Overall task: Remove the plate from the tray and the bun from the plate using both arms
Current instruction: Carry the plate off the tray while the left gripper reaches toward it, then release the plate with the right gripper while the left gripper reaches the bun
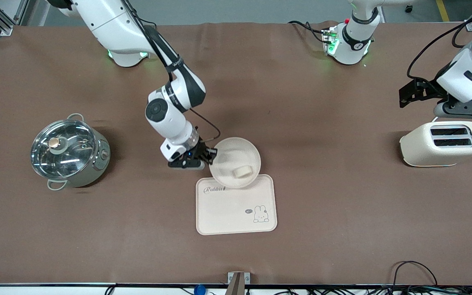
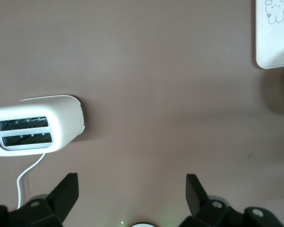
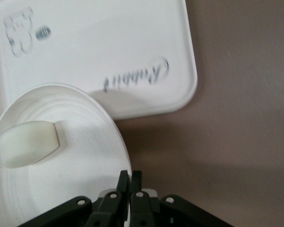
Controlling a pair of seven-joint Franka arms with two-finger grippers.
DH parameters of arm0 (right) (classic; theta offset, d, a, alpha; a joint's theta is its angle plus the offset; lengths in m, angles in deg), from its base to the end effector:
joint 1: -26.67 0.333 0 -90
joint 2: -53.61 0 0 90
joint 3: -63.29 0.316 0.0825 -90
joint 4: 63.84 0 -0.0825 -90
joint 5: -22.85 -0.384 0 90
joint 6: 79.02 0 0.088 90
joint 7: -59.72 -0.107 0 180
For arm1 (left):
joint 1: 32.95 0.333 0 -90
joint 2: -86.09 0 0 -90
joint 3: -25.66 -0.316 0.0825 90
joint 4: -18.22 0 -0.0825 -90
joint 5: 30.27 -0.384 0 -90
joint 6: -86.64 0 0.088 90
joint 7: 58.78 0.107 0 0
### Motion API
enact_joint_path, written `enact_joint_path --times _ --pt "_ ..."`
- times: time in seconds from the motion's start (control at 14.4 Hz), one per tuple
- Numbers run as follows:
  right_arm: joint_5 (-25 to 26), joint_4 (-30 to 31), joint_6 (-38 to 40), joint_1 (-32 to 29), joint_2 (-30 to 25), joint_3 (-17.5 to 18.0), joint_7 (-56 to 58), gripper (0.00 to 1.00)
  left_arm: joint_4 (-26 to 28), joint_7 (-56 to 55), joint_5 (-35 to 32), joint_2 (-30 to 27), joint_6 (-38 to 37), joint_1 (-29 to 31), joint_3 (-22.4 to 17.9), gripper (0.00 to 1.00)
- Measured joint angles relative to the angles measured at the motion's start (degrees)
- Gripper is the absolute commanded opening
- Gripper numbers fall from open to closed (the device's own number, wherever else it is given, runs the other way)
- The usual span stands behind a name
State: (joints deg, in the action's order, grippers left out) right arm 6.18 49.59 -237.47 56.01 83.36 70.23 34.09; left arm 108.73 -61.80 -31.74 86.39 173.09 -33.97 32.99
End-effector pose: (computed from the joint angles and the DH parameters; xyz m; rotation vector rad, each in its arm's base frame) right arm 0.5225 0.3636 0.2288 -2.8280 0.1345 -0.1733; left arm 0.5435 -0.0767 0.6123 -3.1038 0.1436 0.1138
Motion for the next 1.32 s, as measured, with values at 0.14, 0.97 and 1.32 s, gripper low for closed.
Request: enact_joint_path --times 0.14,0.97,1.32 --pt "0.0 6.0 -3.1 0.0 -1.4 1.9 0.2 0.0 0.2 -2.4 0.1 0.7 0.0 -0.1 1.0 1.0" --pt "-0.2 13.7 -10.9 -0.3 -3.1 5.9 -0.6 0.98 0.7 -50.6 -0.7 19.2 17.6 -6.8 15.3 1.0" --pt "-0.9 10.6 -3.1 -5.5 -9.1 5.8 -1.1 1.0 0.7 -70.3 -2.0 26.6 27.9 -14.7 15.4 1.0"
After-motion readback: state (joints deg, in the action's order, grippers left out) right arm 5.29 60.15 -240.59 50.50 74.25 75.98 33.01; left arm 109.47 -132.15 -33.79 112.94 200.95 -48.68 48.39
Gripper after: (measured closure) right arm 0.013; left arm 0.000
